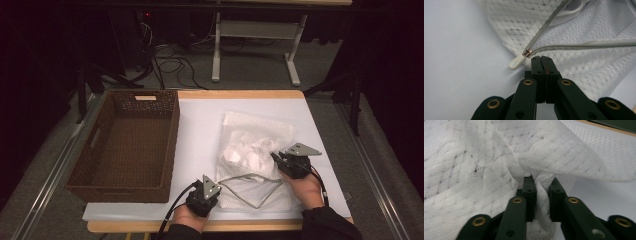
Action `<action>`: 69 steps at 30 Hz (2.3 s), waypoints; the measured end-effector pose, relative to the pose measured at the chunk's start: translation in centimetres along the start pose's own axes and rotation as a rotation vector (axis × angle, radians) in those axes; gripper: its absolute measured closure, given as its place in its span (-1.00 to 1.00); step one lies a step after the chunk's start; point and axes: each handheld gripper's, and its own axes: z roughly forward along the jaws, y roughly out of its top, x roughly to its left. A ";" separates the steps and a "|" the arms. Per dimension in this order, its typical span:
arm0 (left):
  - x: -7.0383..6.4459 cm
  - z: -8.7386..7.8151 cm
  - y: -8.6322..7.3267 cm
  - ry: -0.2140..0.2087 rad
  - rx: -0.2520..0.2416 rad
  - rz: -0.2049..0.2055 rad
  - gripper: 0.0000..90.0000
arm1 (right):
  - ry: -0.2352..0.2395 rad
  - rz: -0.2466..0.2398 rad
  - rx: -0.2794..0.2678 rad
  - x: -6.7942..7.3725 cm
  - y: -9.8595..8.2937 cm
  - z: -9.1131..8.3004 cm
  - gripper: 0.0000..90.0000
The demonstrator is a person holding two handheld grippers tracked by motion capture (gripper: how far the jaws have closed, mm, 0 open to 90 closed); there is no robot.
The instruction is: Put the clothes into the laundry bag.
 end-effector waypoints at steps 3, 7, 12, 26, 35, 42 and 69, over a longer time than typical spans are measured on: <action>0.3 0.3 0.1 -0.003 -0.014 0.000 0.87 | -0.009 0.018 -0.007 -0.4 -0.3 -0.8 0.56; 0.4 -0.2 0.7 0.000 -0.068 0.021 0.60 | -0.026 0.012 -0.012 -0.6 -1.1 -2.8 0.40; 0.9 -0.5 1.5 0.002 -0.124 0.011 0.46 | -0.034 0.033 -0.052 -1.0 -2.1 -5.7 0.31; 1.8 -0.2 2.1 0.020 -0.153 -0.002 0.35 | 0.019 0.030 0.171 1.8 -5.5 -4.7 0.60; 2.1 0.2 1.9 0.030 -0.132 -0.016 0.35 | -0.023 0.020 0.161 0.5 -5.9 -6.6 0.82; 2.8 1.0 1.0 0.014 -0.088 -0.052 0.28 | 0.025 0.053 0.055 0.3 -5.2 -7.9 0.43; 2.1 1.0 0.6 -0.159 -0.014 -0.138 0.83 | 0.022 0.049 0.017 0.5 -4.8 -7.8 0.35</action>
